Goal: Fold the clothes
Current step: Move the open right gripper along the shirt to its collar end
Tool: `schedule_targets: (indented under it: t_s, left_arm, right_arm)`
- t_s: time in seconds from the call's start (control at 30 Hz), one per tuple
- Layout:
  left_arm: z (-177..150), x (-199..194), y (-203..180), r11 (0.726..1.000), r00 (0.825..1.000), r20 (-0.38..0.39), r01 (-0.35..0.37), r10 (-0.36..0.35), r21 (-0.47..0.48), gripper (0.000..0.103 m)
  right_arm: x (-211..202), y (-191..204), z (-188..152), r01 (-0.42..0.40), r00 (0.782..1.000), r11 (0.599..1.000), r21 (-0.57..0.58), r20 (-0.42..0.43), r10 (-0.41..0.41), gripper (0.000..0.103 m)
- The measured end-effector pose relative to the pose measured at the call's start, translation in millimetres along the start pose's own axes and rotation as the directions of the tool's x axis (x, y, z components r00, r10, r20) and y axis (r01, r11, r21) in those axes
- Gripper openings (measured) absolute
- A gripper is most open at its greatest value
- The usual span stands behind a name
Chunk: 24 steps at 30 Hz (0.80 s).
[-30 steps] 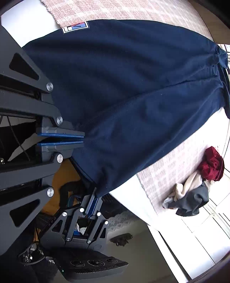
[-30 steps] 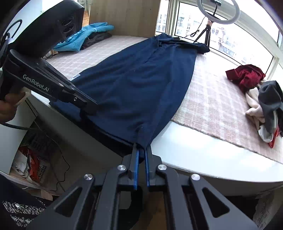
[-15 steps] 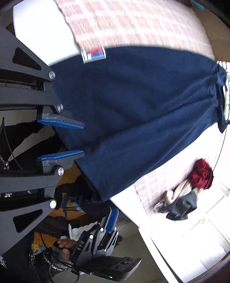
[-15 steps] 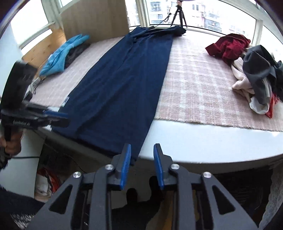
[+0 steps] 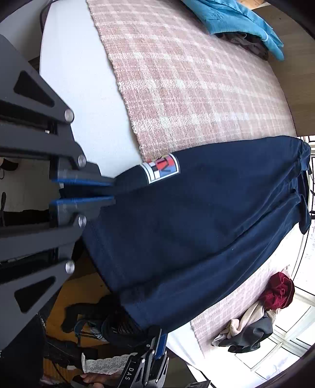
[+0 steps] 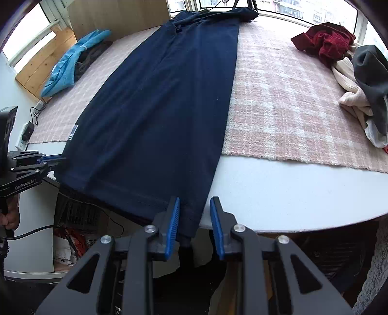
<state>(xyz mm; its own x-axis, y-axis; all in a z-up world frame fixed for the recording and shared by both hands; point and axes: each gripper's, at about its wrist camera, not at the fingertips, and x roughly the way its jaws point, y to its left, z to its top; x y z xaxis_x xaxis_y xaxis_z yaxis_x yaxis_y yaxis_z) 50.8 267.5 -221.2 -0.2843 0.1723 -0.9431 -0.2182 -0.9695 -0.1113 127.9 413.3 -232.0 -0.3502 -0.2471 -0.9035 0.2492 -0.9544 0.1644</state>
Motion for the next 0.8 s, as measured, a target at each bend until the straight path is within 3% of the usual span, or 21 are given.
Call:
schedule_targets:
  t_s: [0.03, 0.13, 0.2, 0.3, 0.37, 0.43, 0.53, 0.67, 0.8]
  left_arm:
    - [-0.3, -0.9, 1.8, 1.0, 1.0, 0.002, 0.002, -0.002, 0.006, 0.003]
    - [-3.3, -14.2, 8.3, 0.999, 1.0, 0.005, -0.015, 0.015, 0.036, 0.002]
    - [-6.5, -24.3, 20.8, 1.0, 1.0, 0.022, -0.021, 0.021, 0.009, 0.002]
    - [-11.3, -21.5, 35.1, 0.999, 0.999, 0.006, -0.034, 0.034, -0.024, 0.002]
    - [-15.1, -17.4, 39.0, 0.999, 0.999, -0.026, -0.038, 0.038, -0.028, 0.007]
    - [-19.4, -25.3, 42.6, 0.999, 0.999, -0.019, -0.033, 0.032, -0.033, 0.012]
    - [-20.2, -43.4, 44.1, 0.998, 1.0, 0.011, 0.0, 0.0, -0.055, 0.017]
    - [-8.6, -57.0, 13.9, 0.995, 0.992, 0.075, 0.104, -0.103, -0.008, 0.027]
    - [7.9, -35.0, -44.3, 0.984, 0.984, 0.051, 0.166, -0.17, 0.071, 0.03]
  right_arm:
    - [-1.5, -0.2, 0.3, -0.006, 1.0, 1.0, -0.002, 0.001, 0.006, 0.005]
    - [-5.8, -1.0, 1.2, -0.026, 1.0, 1.0, -0.007, 0.002, 0.026, 0.004]
    - [-12.4, -6.0, 1.6, -0.047, 0.999, 0.999, 0.01, 0.019, 0.047, 0.004]
    - [-0.6, -3.8, -1.1, -0.049, 0.998, 0.999, 0.011, -0.037, 0.049, 0.006]
    - [1.4, 1.1, -0.8, -0.063, 0.994, 0.998, 0.005, -0.088, 0.063, 0.014]
    - [-10.6, -2.5, -2.5, -0.108, 0.992, 0.994, 0.013, -0.069, 0.109, 0.029]
    - [-24.4, -23.7, 12.5, -0.141, 0.99, 0.988, 0.064, -0.017, 0.143, 0.031]
    - [-27.4, -53.7, 48.2, -0.144, 0.989, 0.982, 0.119, 0.047, 0.14, 0.031]
    - [-1.6, -69.3, 93.1, -0.125, 0.992, 0.986, 0.109, 0.042, 0.121, 0.031]
